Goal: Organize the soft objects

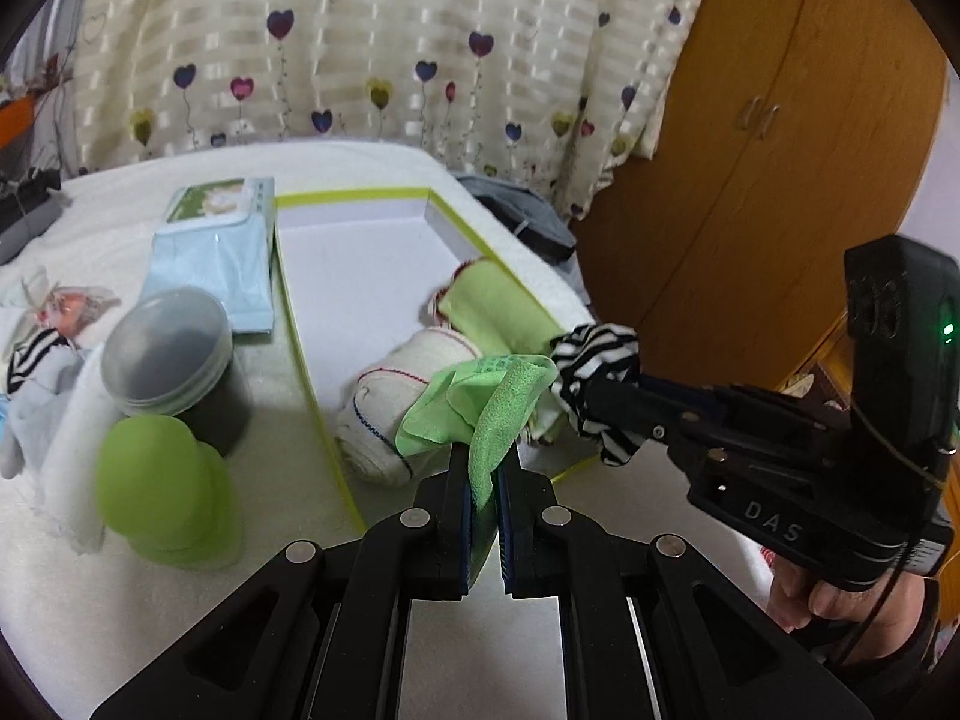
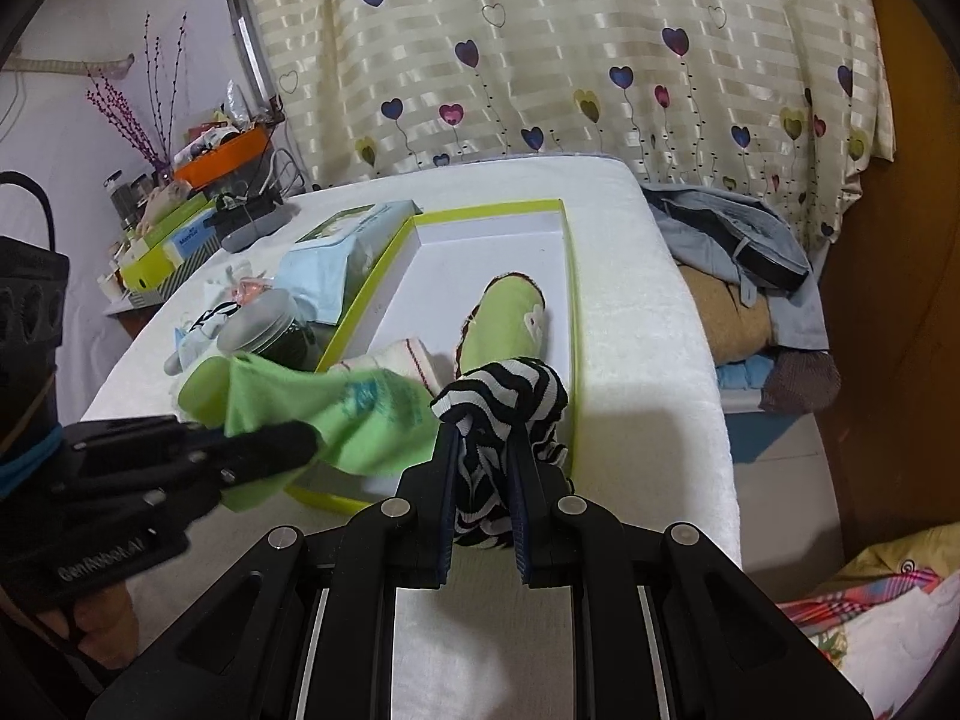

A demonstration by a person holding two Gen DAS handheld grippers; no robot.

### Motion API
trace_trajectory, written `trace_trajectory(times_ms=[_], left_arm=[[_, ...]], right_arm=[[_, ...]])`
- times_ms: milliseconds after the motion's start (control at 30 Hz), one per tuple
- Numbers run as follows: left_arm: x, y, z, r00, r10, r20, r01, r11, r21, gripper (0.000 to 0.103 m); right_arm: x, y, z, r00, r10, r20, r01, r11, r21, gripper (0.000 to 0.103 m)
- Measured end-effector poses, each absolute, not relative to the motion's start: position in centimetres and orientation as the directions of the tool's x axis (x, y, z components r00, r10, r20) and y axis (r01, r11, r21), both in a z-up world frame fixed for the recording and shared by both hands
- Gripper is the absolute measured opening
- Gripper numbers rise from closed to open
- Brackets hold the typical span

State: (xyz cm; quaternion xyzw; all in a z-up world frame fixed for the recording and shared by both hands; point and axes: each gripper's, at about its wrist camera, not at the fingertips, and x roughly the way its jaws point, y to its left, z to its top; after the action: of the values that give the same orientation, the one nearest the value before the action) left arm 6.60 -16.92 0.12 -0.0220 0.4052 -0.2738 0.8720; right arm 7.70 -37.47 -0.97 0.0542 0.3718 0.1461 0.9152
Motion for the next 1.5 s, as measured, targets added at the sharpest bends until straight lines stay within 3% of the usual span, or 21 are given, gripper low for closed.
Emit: trace_trajectory(times_ms=[500, 767, 867, 1000, 1067, 1133, 1500], left_arm=[[10.8, -17.3, -1.1, 0.543, -0.44, -0.716, 0.393, 0.886, -0.246, 0.007], [10.9, -17.4, -0.9, 0.529, -0.47, -0.707, 0.412, 0.87, -0.27, 0.007], [10.3, -17.5, -0.7, 0.527, -0.484, -0.699, 0.429, 0.861, -0.273, 0.014], [9.5, -17.3, -0.4, 0.53, -0.493, -0.69, 0.443, 0.855, -0.27, 0.026], [9.1, -17.2, -0.3, 0.535, -0.495, -0.685, 0.446, 0.854, -0.268, 0.03], [8.7, -16.9, 0.0, 0.542, -0.495, -0.679, 0.444, 0.855, -0.269, 0.033], [5.9, -15.1, 2.1, 0.591, -0.506, -0.628, 0.448, 0.854, -0.266, 0.034]], right_arm=[[11.9, -36.8, -1.1, 0.688, 0.324, -0.649, -0.242, 0.946, 0.216, 0.016], [10.7, -36.6, -1.2, 0.671, 0.328, -0.666, -0.255, 0.944, 0.208, 0.016], [9.8, -36.0, -1.5, 0.654, 0.335, -0.678, -0.273, 0.941, 0.202, 0.017], [9.2, -35.8, -1.7, 0.65, 0.317, -0.691, -0.272, 0.946, 0.177, 0.025], [8.7, -35.9, -1.3, 0.665, 0.296, -0.685, -0.259, 0.952, 0.16, 0.038], [8.3, -36.0, -0.8, 0.681, 0.29, -0.673, -0.257, 0.954, 0.151, 0.044], [6.1, -35.2, 1.2, 0.716, 0.258, -0.649, -0.241, 0.963, 0.117, 0.045]])
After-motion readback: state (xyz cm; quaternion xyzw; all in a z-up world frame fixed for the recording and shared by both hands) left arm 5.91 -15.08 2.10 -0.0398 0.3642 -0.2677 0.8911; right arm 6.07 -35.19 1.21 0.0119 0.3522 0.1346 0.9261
